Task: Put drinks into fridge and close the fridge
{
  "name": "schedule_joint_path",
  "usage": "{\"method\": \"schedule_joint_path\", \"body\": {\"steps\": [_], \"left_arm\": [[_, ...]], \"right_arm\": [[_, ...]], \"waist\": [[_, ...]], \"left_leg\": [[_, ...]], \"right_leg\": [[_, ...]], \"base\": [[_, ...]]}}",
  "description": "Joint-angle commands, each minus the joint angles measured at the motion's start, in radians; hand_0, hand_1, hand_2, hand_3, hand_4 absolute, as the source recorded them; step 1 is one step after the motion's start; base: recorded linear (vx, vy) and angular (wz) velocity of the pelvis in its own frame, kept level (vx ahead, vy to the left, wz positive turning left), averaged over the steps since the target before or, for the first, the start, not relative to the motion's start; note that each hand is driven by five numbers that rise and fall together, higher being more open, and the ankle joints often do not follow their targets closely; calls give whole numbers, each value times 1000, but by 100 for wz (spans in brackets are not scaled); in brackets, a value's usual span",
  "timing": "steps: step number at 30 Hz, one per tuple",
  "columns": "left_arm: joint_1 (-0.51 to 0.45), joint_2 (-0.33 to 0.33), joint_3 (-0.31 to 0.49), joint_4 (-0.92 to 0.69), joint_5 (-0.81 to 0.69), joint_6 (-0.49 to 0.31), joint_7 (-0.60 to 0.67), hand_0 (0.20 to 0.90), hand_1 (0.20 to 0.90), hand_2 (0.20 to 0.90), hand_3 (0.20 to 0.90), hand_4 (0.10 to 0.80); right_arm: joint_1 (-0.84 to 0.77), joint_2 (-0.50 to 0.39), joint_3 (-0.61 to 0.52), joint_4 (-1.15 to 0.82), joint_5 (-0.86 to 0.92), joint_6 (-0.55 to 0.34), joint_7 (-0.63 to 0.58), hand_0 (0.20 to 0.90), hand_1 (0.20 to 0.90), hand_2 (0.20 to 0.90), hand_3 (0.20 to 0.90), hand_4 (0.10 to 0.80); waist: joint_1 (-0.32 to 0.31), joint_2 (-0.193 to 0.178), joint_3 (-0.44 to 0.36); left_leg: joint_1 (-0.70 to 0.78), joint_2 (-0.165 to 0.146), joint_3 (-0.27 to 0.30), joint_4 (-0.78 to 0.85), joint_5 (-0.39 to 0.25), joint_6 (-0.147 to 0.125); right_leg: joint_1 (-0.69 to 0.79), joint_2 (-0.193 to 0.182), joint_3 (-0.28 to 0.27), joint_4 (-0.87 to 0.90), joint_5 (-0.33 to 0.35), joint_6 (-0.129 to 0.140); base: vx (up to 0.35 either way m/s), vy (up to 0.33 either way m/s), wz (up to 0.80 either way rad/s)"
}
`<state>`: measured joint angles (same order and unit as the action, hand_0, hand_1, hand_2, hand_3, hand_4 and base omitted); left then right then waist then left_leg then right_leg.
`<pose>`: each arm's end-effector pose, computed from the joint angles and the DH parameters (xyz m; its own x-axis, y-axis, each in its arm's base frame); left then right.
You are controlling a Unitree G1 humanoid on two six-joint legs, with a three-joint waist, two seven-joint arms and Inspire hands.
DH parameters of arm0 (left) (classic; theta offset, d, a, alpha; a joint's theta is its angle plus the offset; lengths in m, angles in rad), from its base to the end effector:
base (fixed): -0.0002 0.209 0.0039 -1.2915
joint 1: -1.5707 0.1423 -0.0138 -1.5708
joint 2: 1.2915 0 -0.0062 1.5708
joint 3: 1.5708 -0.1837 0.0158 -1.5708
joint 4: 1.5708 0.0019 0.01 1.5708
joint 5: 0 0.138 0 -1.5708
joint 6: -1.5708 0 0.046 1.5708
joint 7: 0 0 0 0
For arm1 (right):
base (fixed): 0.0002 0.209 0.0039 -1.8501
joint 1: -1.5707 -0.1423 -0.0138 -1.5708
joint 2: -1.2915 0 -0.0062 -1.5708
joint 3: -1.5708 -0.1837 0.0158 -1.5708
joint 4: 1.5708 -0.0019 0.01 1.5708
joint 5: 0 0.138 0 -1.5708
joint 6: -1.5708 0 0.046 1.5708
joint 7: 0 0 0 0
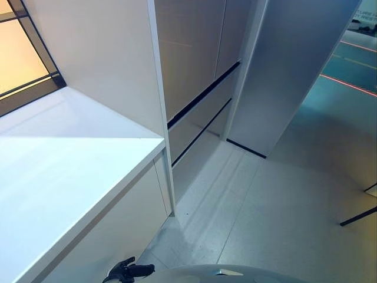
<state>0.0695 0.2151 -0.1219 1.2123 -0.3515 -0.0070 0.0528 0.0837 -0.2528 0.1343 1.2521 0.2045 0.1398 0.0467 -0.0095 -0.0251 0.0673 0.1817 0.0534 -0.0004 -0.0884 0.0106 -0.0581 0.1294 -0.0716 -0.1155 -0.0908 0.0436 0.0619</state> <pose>0.0489 0.2179 -0.1201 0.2773 0.2164 -0.9361 -0.2328 0.9604 0.1531 0.0296 -0.2314 -0.1202 0.0956 -0.1525 -0.9837 0.0628 0.9872 -0.1469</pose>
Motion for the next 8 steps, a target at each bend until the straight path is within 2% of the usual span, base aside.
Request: {"method": "schedule_joint_path", "body": {"steps": [1, 8], "left_arm": [[-54, 5, 3, 47, 17, -46, 6, 900, 900, 900, 900, 800], [-62, 1, 7, 53, 1, -32, 16, 900, 900, 900, 900, 800]], "right_arm": [[-31, 27, 34, 39, -35, 0, 38, 900, 900, 900, 900, 800], [-34, 27, 32, 52, -43, -2, 35, 900, 900, 900, 900, 800]], "waist": [[-3, -10, 22], [-4, -9, 19]], "left_leg": [[-44, -94, 43, 55, -44, 93], [-42, -95, 42, 53, -46, 95]], "right_leg": [[-10, 60, -2, 88, -47, -29], [-10, 61, 1, 89, -49, -29]], "base": [[0, 0, 0], [1, 2, -4]]}}
